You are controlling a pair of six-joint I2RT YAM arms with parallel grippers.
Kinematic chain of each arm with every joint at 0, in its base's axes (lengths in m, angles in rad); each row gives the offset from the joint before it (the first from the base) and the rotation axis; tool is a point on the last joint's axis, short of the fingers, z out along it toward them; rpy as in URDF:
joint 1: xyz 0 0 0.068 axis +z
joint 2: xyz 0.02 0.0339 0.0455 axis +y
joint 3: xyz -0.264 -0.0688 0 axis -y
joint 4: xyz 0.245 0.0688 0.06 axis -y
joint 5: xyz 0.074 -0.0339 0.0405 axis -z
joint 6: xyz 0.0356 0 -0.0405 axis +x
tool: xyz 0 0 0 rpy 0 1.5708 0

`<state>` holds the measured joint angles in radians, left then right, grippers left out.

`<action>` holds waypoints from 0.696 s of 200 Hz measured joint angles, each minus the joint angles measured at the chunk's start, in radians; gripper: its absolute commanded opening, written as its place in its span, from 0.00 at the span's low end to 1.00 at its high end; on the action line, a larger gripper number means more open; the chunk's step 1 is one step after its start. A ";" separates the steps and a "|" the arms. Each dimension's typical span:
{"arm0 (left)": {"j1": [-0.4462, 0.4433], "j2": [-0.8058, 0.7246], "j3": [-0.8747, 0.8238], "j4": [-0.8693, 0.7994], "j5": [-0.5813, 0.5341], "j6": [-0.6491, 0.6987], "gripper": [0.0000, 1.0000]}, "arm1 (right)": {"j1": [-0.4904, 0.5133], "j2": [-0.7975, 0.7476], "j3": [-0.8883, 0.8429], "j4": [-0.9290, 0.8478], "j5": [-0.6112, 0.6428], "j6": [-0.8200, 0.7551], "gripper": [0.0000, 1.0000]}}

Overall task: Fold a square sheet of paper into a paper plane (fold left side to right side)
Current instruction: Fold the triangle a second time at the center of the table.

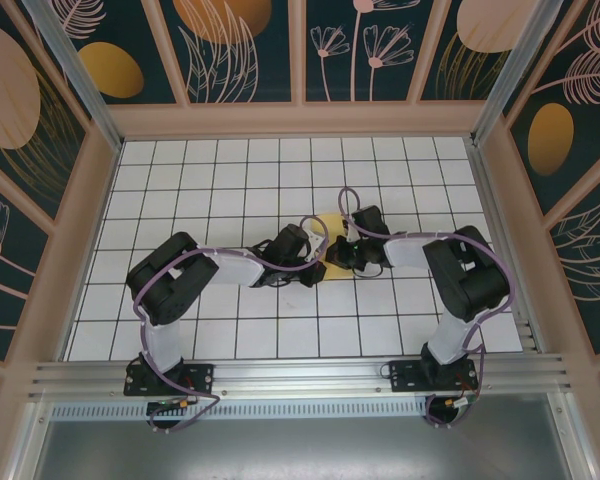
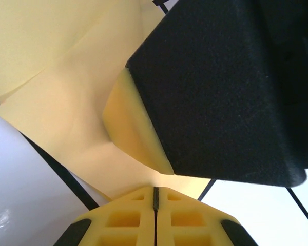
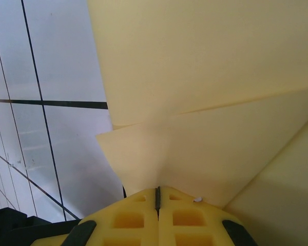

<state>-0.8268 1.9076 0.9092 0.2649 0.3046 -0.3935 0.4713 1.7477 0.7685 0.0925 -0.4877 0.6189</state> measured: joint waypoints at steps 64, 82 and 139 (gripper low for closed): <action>0.000 0.000 0.000 0.000 0.000 0.001 0.07 | -0.082 0.006 0.020 -0.007 0.018 -0.045 0.01; 0.000 0.000 0.000 0.000 0.000 0.001 0.06 | -0.104 0.012 0.030 -0.014 0.026 -0.059 0.01; 0.000 0.000 0.000 0.001 -0.001 0.005 0.06 | -0.147 0.047 0.073 -0.044 -0.014 -0.095 0.01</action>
<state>-0.8268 1.9076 0.9092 0.2657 0.3038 -0.3889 0.3241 1.7947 0.8417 0.0483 -0.5014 0.5240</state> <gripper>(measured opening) 0.067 0.065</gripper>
